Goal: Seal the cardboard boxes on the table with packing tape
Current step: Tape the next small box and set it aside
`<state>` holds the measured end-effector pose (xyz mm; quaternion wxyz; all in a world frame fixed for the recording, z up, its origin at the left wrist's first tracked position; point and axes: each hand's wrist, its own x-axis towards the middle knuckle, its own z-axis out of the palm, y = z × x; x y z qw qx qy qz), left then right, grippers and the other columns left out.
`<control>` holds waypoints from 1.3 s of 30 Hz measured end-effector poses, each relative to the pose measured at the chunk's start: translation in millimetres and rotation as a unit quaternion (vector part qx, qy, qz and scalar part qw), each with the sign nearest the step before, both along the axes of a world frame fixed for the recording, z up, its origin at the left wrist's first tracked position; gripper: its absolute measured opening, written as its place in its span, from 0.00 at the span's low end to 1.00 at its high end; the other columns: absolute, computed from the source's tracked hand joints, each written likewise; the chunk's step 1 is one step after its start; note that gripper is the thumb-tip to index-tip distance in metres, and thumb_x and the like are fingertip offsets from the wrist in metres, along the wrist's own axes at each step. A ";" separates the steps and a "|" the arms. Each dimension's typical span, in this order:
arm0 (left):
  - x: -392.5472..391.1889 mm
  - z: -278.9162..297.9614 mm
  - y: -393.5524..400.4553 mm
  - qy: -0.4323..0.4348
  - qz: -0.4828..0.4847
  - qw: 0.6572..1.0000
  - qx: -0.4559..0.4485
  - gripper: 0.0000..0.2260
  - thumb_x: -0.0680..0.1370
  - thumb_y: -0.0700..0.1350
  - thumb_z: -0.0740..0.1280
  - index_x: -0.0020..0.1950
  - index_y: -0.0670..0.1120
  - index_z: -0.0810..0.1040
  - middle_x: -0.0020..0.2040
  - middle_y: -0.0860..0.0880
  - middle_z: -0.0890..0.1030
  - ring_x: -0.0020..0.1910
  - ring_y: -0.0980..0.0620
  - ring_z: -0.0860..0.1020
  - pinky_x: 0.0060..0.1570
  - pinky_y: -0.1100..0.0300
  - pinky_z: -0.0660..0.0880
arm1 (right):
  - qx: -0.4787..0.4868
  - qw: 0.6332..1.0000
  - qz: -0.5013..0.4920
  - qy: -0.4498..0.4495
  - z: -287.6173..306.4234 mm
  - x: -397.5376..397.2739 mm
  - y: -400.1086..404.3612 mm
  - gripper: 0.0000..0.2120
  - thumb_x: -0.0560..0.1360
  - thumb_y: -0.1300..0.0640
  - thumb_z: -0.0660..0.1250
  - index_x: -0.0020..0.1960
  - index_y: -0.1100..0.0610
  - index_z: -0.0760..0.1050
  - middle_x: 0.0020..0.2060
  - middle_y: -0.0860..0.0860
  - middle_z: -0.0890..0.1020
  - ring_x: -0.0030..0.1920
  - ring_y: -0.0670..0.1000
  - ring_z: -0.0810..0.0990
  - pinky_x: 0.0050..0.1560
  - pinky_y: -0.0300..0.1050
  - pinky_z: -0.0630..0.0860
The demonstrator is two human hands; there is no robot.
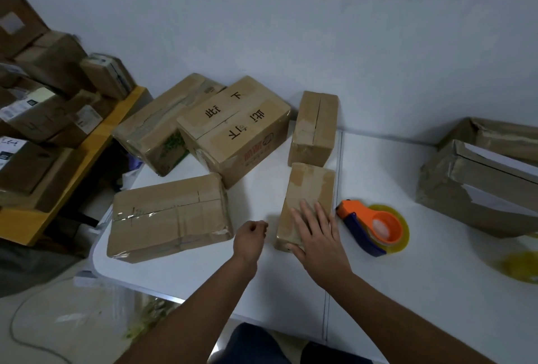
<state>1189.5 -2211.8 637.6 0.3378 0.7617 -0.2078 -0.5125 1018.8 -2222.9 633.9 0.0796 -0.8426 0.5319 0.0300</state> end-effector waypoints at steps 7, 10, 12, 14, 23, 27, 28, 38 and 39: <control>-25.4 34.2 20.2 -0.065 -0.255 0.964 -0.048 0.22 0.86 0.51 0.51 0.81 0.48 0.58 0.74 0.51 0.69 0.72 0.50 0.69 0.63 0.64 0.63 | 0.017 1.000 -0.006 -0.011 4.8 3.7 -0.1 0.32 0.76 0.40 0.54 0.77 0.53 0.59 0.77 0.54 0.61 0.77 0.61 0.57 0.75 0.56 0.38; -16.4 27.2 14.5 -0.046 -0.333 0.941 -0.039 0.26 0.86 0.53 0.52 0.82 0.52 0.46 0.77 0.49 0.65 0.73 0.49 0.68 0.63 0.64 0.64 | 0.013 1.000 -0.001 -0.028 2.8 3.0 -0.5 0.34 0.76 0.40 0.55 0.78 0.52 0.57 0.77 0.53 0.59 0.77 0.60 0.55 0.76 0.56 0.39; -2.6 24.3 10.1 -0.037 -0.372 0.926 -0.050 0.27 0.85 0.52 0.55 0.82 0.54 0.47 0.76 0.52 0.66 0.72 0.51 0.70 0.65 0.63 0.67 | 0.036 0.998 0.013 -0.044 -0.1 -0.1 -2.1 0.39 0.73 0.41 0.62 0.79 0.50 0.50 0.79 0.51 0.51 0.78 0.59 0.48 0.76 0.59 0.43; 14.1 20.1 7.5 -0.069 -0.429 0.896 -0.093 0.28 0.84 0.52 0.60 0.81 0.57 0.51 0.73 0.54 0.72 0.68 0.54 0.74 0.66 0.62 0.71 | 0.060 0.995 0.033 -0.067 0.2 -7.8 -6.8 0.44 0.72 0.42 0.64 0.79 0.47 0.42 0.78 0.46 0.38 0.78 0.55 0.36 0.76 0.58 0.39; 30.4 26.4 -25.8 -0.389 -0.604 0.690 -0.087 0.25 0.83 0.52 0.62 0.78 0.54 0.60 0.66 0.45 0.78 0.61 0.43 0.77 0.53 0.51 0.74 | 0.157 0.949 0.019 -0.275 29.2 -28.3 -29.3 0.27 0.78 0.56 0.66 0.75 0.48 0.64 0.77 0.44 0.55 0.77 0.45 0.49 0.74 0.37 0.45; 37.1 25.2 -28.4 -0.387 -0.603 0.696 -0.057 0.32 0.82 0.45 0.63 0.82 0.48 0.49 0.82 0.48 0.53 0.71 0.43 0.70 0.63 0.51 0.72 | 0.103 0.876 -0.226 -0.413 31.0 -38.9 -42.0 0.17 0.79 0.56 0.65 0.68 0.54 0.71 0.65 0.49 0.72 0.61 0.46 0.73 0.61 0.39 0.71; 36.7 28.7 -29.7 -0.385 -0.591 0.706 -0.058 0.32 0.83 0.44 0.62 0.82 0.48 0.48 0.82 0.49 0.46 0.72 0.43 0.69 0.65 0.51 0.72 | 0.136 0.850 -0.282 -0.423 27.8 -38.9 -44.5 0.17 0.80 0.54 0.63 0.68 0.55 0.70 0.62 0.52 0.74 0.58 0.49 0.76 0.59 0.42 0.74; 13.8 32.6 -46.9 -0.470 -0.570 0.670 -0.073 0.40 0.81 0.45 0.64 0.80 0.55 0.36 0.79 0.53 0.30 0.75 0.35 0.29 0.74 0.37 0.37 | 0.374 0.789 -0.255 -0.416 32.5 14.0 -57.0 0.22 0.80 0.37 0.55 0.69 0.46 0.69 0.64 0.48 0.75 0.64 0.51 0.74 0.67 0.53 0.72; 15.9 31.1 -49.6 -0.487 -0.559 0.665 -0.089 0.43 0.80 0.40 0.65 0.80 0.55 0.35 0.79 0.53 0.32 0.75 0.37 0.29 0.74 0.39 0.36 | 0.345 0.799 -0.268 -0.414 34.3 6.0 -61.8 0.21 0.80 0.39 0.56 0.69 0.48 0.70 0.63 0.49 0.76 0.63 0.50 0.75 0.66 0.53 0.72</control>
